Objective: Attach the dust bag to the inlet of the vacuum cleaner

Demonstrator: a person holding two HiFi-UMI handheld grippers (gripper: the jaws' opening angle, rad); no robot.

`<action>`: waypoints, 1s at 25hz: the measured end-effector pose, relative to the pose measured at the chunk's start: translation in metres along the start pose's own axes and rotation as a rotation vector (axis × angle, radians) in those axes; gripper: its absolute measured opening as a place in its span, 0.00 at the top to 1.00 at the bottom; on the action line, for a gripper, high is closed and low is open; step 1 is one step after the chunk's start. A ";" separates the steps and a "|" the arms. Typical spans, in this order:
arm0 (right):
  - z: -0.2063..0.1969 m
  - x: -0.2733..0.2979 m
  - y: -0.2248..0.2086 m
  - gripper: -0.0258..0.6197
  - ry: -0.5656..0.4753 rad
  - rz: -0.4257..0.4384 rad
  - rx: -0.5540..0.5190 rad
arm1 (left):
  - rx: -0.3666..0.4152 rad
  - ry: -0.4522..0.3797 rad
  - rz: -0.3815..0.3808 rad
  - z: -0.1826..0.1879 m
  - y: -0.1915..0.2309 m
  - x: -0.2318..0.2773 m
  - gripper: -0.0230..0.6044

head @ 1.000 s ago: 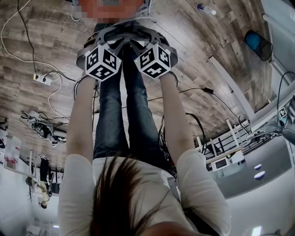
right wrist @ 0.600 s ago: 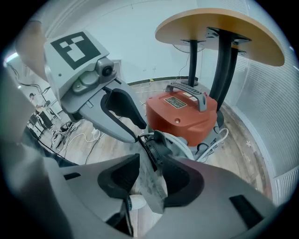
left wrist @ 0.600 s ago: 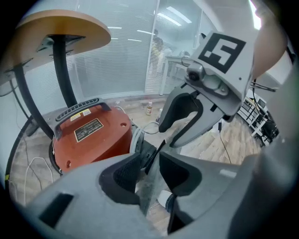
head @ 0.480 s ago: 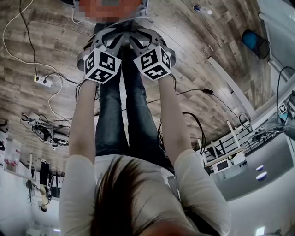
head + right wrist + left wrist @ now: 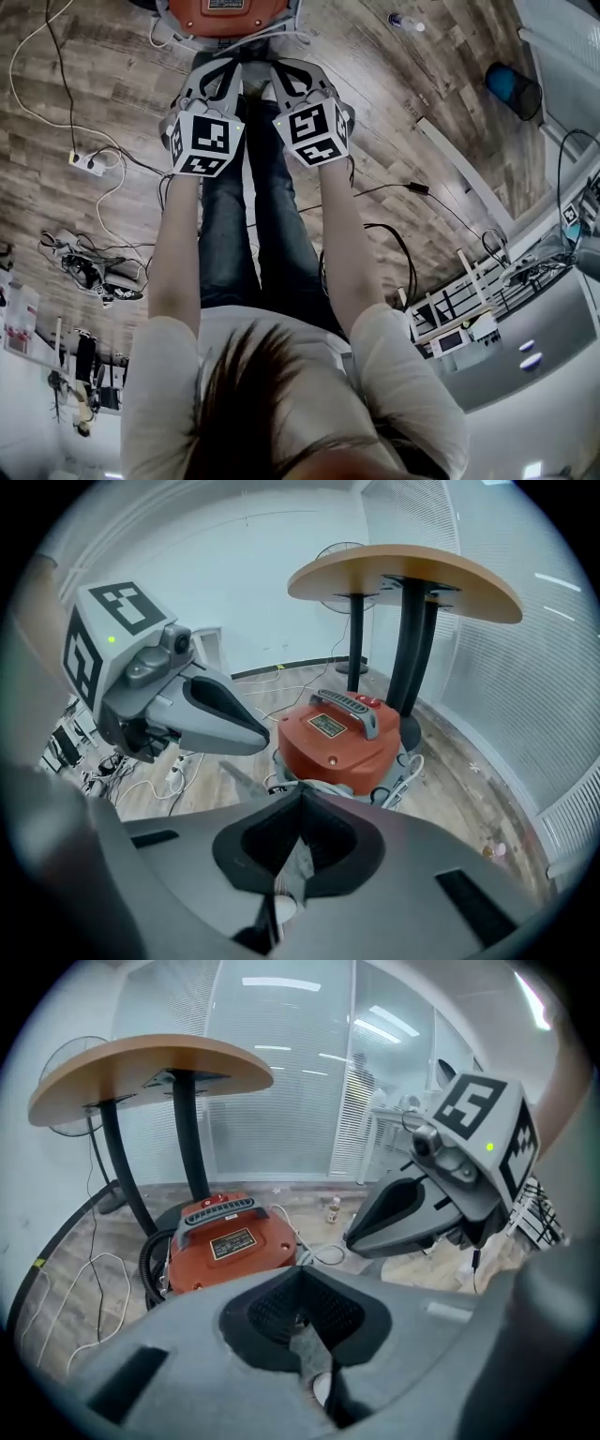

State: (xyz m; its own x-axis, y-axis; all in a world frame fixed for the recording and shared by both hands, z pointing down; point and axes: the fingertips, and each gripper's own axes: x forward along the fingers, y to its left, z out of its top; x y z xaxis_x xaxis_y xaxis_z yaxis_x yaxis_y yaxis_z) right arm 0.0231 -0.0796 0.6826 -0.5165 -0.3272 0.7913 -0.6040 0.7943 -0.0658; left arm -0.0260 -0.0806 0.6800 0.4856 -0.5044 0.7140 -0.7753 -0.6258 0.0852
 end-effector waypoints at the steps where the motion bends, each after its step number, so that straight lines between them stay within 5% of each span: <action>1: 0.005 -0.003 0.000 0.96 -0.014 -0.007 0.008 | -0.011 -0.010 0.012 0.004 0.001 -0.004 0.94; 11: 0.064 -0.051 -0.008 0.96 -0.179 -0.087 0.209 | -0.084 -0.109 0.105 0.057 0.013 -0.051 0.94; 25: 0.150 -0.157 -0.044 0.96 -0.374 -0.223 0.282 | -0.059 -0.248 0.180 0.165 0.029 -0.121 0.94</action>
State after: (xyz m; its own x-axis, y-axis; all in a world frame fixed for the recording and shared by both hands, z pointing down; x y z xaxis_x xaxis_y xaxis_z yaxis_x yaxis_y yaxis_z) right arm 0.0396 -0.1395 0.4706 -0.5068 -0.6744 0.5370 -0.8378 0.5321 -0.1225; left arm -0.0401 -0.1360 0.4816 0.4162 -0.7385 0.5305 -0.8764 -0.4812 0.0176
